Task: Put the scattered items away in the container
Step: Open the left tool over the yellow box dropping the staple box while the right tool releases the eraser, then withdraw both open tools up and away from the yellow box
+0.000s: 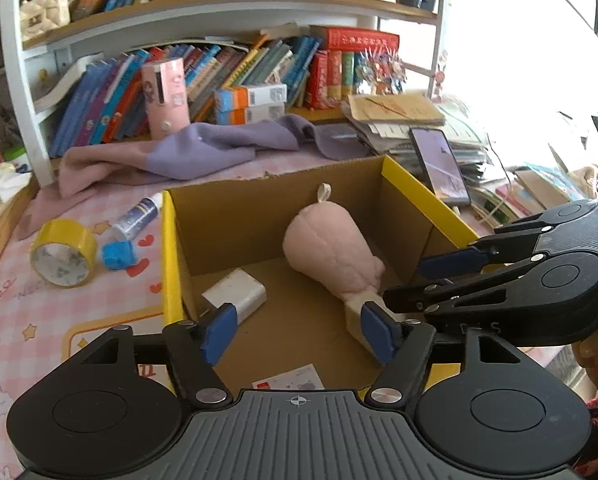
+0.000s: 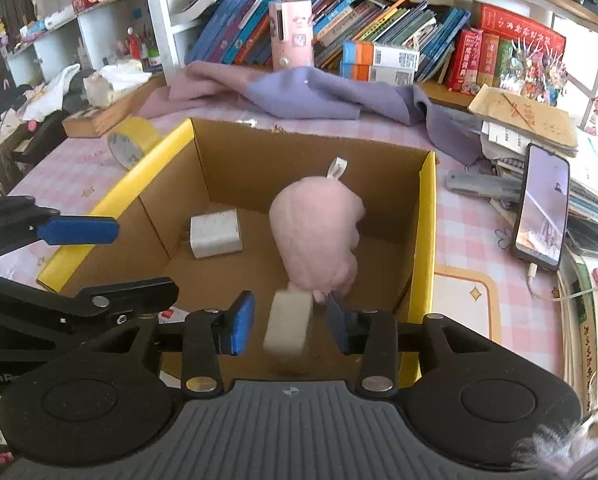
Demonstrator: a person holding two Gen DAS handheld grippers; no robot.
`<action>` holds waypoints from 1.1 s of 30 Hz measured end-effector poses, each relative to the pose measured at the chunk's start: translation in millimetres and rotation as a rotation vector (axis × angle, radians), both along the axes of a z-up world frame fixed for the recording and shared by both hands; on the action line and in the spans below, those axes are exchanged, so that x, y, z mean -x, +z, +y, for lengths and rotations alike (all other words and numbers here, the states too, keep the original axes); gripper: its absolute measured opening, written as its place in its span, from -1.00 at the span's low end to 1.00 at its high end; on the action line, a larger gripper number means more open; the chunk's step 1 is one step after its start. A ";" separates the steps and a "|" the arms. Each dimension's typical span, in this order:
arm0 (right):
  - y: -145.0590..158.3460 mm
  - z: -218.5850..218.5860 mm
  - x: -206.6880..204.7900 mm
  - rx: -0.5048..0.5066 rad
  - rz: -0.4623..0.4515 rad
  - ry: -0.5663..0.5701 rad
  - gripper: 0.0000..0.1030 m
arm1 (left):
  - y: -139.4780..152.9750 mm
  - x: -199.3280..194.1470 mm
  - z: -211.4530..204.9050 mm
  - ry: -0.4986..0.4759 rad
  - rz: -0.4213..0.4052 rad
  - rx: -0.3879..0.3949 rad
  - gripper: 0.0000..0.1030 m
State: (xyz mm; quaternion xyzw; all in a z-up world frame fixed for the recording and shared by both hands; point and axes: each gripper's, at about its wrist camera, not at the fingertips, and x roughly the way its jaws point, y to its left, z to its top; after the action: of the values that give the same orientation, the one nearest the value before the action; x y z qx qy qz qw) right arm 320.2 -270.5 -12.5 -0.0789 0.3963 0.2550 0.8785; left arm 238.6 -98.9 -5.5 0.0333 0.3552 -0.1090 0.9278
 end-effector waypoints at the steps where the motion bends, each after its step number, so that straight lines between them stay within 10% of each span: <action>1: 1.2 -0.4 1.0 -0.003 -0.005 -0.005 -0.20 | 2.1 1.3 0.5 0.004 -0.009 -0.003 0.43; 19: 24.1 -2.8 47.3 -0.017 -0.145 -0.144 -0.03 | 21.2 44.4 25.2 0.059 -0.126 0.068 0.92; 33: 37.1 21.2 133.6 0.014 -0.231 -0.327 0.04 | 26.8 103.0 55.7 -0.101 -0.184 0.080 0.94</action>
State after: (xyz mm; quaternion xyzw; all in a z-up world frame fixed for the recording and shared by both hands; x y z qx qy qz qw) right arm 186.6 -249.3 24.7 -0.0484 0.3022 0.0951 0.9473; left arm 135.6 -43.2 21.3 0.0240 0.2615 -0.1661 0.9505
